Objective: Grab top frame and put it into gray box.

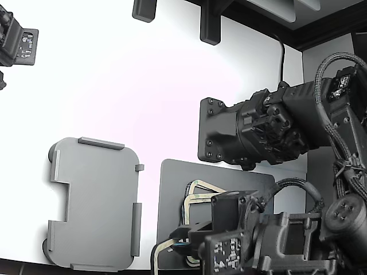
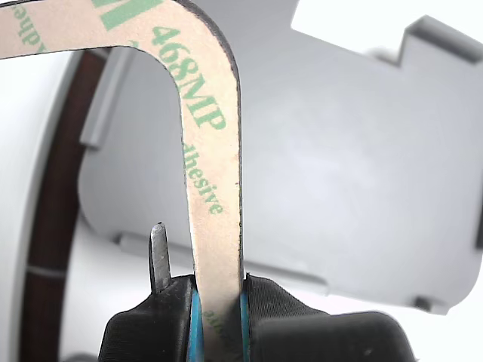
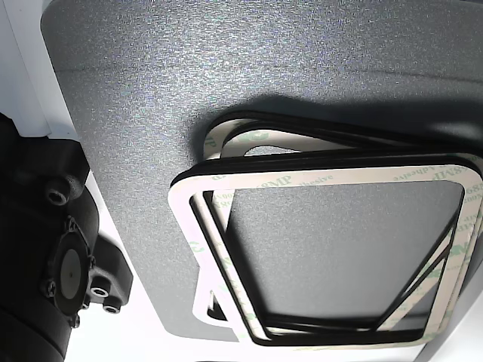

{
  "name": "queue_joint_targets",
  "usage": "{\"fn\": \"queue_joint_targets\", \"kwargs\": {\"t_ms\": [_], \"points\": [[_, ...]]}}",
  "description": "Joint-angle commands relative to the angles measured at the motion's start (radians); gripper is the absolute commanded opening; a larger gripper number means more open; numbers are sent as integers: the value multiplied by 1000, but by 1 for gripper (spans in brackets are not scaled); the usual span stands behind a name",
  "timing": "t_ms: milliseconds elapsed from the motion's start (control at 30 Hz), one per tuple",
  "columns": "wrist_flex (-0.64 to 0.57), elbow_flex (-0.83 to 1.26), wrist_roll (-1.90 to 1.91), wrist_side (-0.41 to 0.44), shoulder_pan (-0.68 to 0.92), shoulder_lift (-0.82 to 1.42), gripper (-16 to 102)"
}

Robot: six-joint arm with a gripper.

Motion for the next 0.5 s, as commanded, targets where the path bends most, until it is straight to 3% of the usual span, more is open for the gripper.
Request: {"fn": "queue_joint_targets", "kwargs": {"t_ms": [0, 67, 167, 467], "points": [[11, -43, 333, -80, -83, 5, -13], [11, -55, 394, -120, -127, -14, -13], [11, -32, 940, -118, -163, 3, -13], [11, 2, 1267, -202, -279, -17, -13]]}}
